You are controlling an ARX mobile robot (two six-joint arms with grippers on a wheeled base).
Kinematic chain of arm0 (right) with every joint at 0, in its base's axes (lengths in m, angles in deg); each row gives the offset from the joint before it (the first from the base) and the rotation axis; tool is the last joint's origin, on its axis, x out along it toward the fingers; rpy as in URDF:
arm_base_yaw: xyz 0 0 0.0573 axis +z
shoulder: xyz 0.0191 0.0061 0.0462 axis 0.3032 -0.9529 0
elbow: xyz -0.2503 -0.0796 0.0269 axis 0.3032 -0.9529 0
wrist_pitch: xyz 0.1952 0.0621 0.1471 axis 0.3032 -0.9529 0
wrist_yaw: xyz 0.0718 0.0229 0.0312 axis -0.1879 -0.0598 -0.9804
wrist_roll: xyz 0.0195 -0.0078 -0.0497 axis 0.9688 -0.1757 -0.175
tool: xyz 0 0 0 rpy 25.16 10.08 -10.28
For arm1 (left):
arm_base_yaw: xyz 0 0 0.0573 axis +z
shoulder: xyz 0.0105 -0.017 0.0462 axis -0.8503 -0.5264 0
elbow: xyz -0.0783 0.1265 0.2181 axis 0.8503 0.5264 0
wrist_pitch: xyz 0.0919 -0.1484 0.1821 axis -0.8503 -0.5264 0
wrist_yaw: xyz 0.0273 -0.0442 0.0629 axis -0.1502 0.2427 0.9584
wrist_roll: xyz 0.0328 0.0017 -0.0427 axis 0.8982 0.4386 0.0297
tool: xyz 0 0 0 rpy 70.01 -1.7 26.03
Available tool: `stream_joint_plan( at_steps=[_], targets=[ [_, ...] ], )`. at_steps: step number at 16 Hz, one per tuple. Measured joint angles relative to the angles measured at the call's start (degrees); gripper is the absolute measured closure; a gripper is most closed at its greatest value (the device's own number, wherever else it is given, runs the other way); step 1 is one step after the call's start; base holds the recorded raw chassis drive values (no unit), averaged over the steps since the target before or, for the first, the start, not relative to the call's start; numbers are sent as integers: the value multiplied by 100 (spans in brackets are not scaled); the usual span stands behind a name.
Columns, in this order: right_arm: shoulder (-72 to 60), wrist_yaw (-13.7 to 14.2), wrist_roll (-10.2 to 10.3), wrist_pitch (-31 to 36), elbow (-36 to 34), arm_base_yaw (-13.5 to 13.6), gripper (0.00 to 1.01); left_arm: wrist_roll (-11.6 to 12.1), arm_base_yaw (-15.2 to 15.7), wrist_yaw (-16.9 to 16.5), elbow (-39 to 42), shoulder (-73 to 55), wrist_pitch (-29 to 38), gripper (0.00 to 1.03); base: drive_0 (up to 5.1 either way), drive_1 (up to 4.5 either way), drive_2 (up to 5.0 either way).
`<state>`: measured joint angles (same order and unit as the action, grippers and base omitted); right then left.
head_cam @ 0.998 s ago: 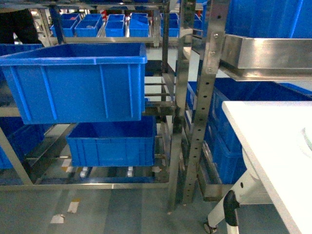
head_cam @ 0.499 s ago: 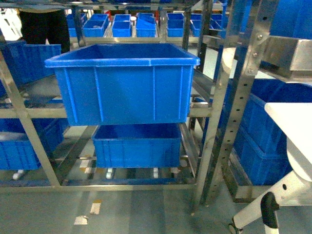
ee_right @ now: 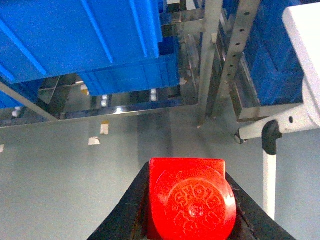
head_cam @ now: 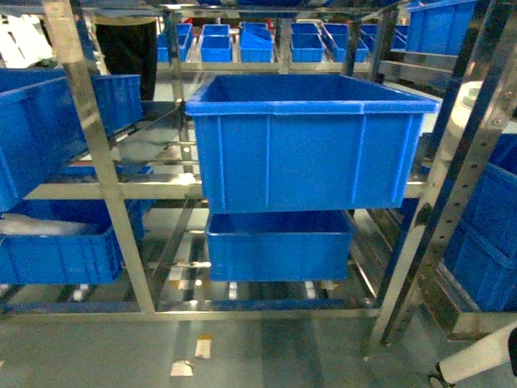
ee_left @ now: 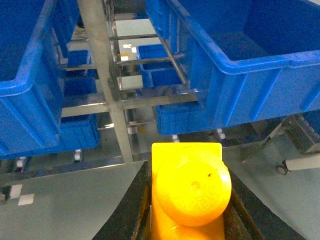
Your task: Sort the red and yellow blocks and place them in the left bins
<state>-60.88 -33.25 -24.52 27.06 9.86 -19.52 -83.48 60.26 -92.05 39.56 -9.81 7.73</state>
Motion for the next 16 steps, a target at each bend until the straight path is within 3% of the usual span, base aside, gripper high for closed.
stream_joint_plan(
  at_steps=[14,16],
  targets=[
    [0,2,0,9,0,-2,73,0,-4,0,0,0,0,76,-492,268,212],
    [4,-7,0,26,0,13,73,0,33,15,0,0,-7,76,0,0,0]
  ],
)
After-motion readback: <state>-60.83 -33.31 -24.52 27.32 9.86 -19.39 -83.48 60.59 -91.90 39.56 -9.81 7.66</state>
